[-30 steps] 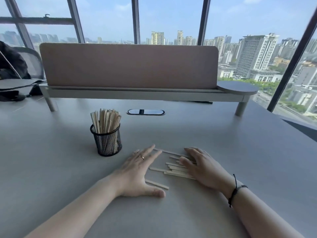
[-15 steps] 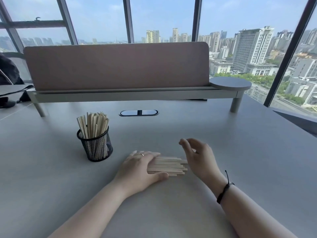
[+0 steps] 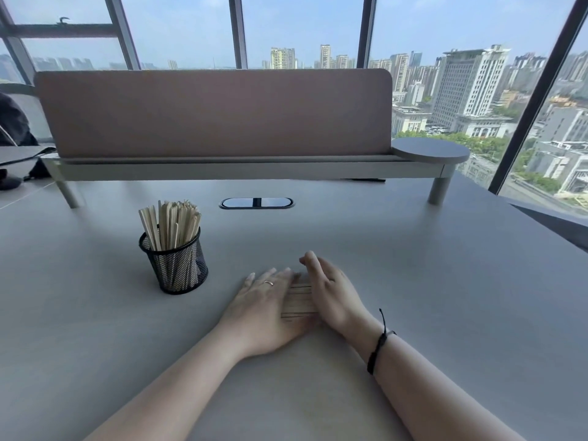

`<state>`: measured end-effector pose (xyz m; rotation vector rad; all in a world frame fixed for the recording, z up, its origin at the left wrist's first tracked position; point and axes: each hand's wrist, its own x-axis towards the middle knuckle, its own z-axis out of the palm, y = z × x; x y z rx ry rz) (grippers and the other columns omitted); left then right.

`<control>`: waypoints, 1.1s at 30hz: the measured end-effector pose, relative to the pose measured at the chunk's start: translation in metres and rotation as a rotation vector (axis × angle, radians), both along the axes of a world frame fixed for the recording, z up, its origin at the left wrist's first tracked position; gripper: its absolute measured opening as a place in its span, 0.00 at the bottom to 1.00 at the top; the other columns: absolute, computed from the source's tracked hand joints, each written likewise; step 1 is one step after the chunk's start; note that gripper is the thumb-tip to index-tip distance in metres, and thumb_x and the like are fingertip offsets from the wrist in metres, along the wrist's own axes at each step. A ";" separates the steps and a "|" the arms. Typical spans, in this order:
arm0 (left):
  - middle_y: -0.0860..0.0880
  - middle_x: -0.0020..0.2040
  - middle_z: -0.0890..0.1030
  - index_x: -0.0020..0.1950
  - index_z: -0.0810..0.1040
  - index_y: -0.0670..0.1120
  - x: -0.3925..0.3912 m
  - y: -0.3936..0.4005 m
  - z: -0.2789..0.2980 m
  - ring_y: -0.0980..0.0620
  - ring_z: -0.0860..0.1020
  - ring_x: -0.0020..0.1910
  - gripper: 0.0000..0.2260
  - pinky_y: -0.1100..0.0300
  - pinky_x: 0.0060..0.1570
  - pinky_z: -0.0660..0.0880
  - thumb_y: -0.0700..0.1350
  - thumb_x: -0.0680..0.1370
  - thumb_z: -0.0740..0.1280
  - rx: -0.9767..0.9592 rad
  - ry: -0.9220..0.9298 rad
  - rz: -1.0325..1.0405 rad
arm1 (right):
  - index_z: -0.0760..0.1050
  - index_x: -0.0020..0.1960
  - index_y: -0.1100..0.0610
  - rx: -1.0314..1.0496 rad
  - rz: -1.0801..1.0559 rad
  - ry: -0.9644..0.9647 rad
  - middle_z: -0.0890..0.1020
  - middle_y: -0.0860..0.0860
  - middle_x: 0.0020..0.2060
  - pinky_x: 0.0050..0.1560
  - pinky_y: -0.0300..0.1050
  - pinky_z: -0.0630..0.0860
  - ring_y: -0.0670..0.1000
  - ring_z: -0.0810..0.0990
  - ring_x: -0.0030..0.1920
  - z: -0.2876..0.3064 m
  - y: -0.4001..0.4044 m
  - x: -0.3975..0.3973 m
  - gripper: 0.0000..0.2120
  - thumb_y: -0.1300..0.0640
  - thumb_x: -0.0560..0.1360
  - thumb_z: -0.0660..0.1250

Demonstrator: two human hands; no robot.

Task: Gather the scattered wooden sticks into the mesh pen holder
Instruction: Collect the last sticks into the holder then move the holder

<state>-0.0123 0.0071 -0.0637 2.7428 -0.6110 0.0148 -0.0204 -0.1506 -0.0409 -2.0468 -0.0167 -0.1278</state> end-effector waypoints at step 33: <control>0.52 0.50 0.75 0.56 0.82 0.52 -0.011 -0.001 0.001 0.47 0.77 0.51 0.19 0.50 0.50 0.77 0.59 0.79 0.55 -0.217 -0.110 -0.077 | 0.80 0.57 0.57 0.488 -0.020 -0.029 0.85 0.51 0.54 0.56 0.36 0.75 0.40 0.83 0.52 -0.009 -0.008 -0.001 0.21 0.45 0.83 0.54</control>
